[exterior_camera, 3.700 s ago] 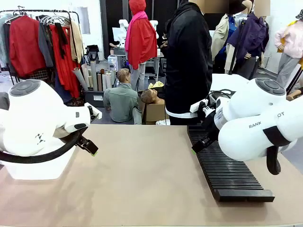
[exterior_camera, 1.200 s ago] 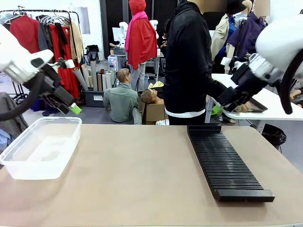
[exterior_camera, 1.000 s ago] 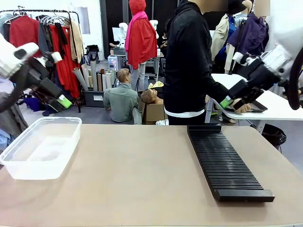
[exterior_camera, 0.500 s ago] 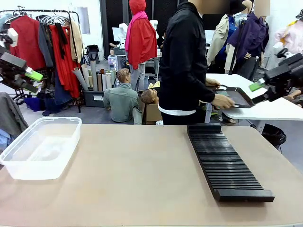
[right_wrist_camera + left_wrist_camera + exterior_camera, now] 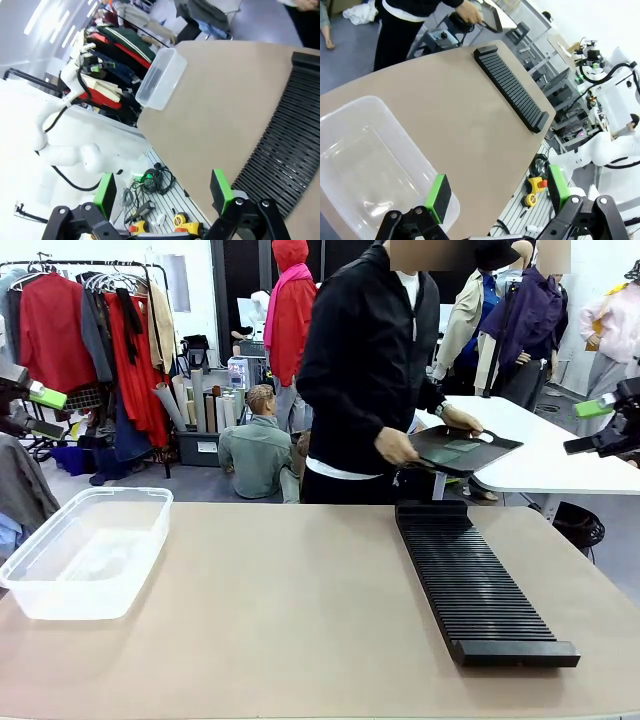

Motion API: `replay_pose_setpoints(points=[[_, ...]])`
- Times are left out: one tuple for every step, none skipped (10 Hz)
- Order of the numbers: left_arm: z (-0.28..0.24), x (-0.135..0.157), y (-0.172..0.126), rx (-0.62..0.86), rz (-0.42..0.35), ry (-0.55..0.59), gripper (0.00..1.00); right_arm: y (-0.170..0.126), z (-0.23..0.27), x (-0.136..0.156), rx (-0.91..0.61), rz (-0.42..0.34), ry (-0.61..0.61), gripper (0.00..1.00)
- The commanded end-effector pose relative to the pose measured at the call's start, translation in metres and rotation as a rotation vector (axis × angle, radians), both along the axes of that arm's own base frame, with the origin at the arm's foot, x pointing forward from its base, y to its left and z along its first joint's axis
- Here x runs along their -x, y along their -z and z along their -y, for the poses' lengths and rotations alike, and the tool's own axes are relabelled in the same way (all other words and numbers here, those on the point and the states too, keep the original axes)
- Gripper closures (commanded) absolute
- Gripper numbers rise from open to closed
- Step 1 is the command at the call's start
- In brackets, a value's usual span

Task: Sort PCBs into racks and boxes based on the side picked up.
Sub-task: Pick up the Blank PCB handed by the Human.

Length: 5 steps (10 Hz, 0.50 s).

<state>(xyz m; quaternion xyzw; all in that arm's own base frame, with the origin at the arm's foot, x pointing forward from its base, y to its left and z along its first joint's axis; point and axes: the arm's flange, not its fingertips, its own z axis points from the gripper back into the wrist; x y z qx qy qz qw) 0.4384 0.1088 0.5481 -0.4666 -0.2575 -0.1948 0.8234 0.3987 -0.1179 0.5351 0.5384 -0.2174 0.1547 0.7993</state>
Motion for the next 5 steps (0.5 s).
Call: replay_pose_setpoints(points=[[0.005, 0.0043, 0.0011, 0.015, 0.038, 0.018, 0.0, 0.0043, 0.0041, 0.0066, -0.043, 0.041, 0.018, 0.0], [0.0051, 0.0049, -0.0001, -0.006, 0.048, -0.009, 0.0, 0.0019, 0.0074, 0.0095, -0.056, 0.059, 0.042, 0.0], [-0.0006, 0.0009, 0.0012, -0.002, 0.005, 0.003, 0.0, 0.0018, 0.0071, 0.0044, -0.015, 0.004, 0.014, 0.0], [-0.0006, 0.0009, 0.0012, -0.002, 0.005, 0.003, 0.0, 0.0018, 0.0071, 0.0044, -0.015, 0.004, 0.014, 0.0], [-0.0006, 0.0009, 0.0012, -0.002, 0.005, 0.003, 0.0, 0.0018, 0.0071, 0.0044, -0.015, 0.004, 0.014, 0.0]])
